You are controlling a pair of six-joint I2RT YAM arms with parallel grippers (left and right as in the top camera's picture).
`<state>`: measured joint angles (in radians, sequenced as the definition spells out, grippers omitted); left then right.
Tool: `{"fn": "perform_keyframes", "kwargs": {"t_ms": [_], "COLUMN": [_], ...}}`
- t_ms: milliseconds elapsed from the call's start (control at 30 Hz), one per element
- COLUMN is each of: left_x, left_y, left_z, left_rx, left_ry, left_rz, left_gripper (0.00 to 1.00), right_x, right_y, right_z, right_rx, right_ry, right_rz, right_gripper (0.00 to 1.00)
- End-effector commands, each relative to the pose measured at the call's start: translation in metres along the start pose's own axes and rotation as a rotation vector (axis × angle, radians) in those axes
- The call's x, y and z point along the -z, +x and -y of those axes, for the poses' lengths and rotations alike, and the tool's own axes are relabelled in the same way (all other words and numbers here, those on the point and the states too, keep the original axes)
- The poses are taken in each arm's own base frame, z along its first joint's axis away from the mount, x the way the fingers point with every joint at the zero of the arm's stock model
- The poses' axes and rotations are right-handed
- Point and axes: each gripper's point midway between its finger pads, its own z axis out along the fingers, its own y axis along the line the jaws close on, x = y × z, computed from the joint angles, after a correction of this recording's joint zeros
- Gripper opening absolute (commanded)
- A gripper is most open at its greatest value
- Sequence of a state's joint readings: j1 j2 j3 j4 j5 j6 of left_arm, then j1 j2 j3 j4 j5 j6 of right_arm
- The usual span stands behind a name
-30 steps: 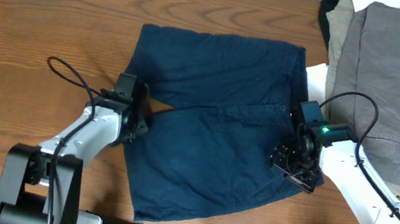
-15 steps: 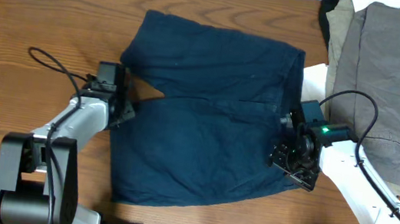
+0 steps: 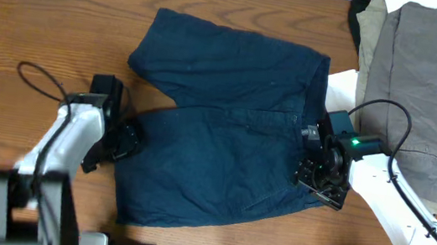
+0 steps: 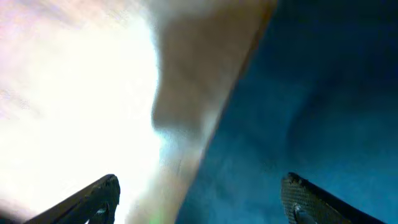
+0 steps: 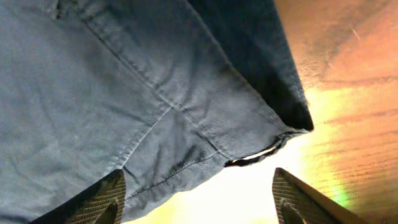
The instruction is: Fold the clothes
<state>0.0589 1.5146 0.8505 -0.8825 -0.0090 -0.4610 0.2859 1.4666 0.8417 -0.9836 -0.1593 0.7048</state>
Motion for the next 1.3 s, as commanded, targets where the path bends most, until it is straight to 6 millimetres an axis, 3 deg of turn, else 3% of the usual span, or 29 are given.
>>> {"fn": "perform_keyframes", "kwargs": {"t_ms": [0,167,300,567,867,1267], "left_x": [0.022,0.026,0.015,-0.006,-0.019,-0.022], "left_y": [0.011,0.032,0.050,0.090,0.120,0.123], "left_z": [0.008,0.002,-0.007,-0.011,-0.012,0.000], "left_rx": [0.083,0.183,0.270,0.322,0.308,0.216], "left_ry": [0.099,0.108,0.066,0.062,0.053,0.065], "left_rz": [-0.009,-0.046,-0.106,-0.256,-0.346,-0.315], "left_gripper": [0.83,0.82,0.76,0.74,0.73,0.72], "right_x": [-0.002,-0.011,-0.019,-0.029,-0.031,-0.032], "right_y": [0.001,0.001,0.007,0.007,-0.008,-0.010], "right_z": [0.008,0.014,0.021,0.023,0.019,0.019], "right_rx": [-0.055,-0.084,-0.106,-0.131,-0.123,-0.122], "right_ry": [0.038,0.053,0.067,0.057,0.040,0.039], "right_rz": [0.022,0.030,0.015,0.025,0.094,0.107], "right_gripper": [0.71,0.72,0.73,0.73,0.59,0.62]}}
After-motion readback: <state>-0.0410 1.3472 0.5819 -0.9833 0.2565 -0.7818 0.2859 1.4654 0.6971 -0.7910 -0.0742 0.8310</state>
